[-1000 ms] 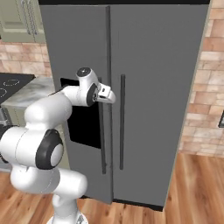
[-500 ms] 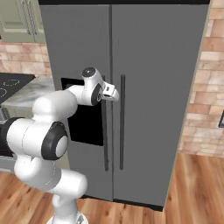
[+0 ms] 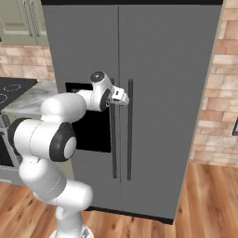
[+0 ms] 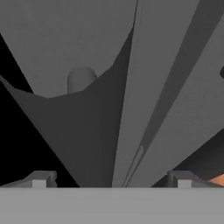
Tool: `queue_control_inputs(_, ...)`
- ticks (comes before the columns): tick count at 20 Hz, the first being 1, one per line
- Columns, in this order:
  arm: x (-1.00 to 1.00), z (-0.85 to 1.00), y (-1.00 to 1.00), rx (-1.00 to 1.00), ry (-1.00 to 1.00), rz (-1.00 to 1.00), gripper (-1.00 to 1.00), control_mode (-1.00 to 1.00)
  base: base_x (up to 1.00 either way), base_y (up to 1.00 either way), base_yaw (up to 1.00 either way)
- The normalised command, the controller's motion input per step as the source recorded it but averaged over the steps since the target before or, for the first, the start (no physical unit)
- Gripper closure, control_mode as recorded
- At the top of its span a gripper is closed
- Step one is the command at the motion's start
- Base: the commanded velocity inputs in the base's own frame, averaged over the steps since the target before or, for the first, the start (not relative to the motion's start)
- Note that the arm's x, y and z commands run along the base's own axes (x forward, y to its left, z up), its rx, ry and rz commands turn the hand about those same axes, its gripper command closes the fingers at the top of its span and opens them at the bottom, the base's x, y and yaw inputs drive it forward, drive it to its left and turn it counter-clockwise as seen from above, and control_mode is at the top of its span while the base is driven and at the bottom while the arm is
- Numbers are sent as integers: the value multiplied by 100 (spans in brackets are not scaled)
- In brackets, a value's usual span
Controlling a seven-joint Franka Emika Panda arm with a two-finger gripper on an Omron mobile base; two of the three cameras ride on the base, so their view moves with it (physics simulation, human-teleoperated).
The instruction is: Store the kebab skewer in the freezer for long-term storage. Close the freezer door after placing the cooked food.
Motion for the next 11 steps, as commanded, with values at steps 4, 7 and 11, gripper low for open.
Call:
queue_control_inputs(4,53,0,-1,0,0,0,-100,-100,0,0,0)
queue_control_inputs(7,54,0,0,0,0,0,-100,-100,0,0,0)
queue_control_inputs(11,43,0,0,0,0,0,-100,-100,0,0,0)
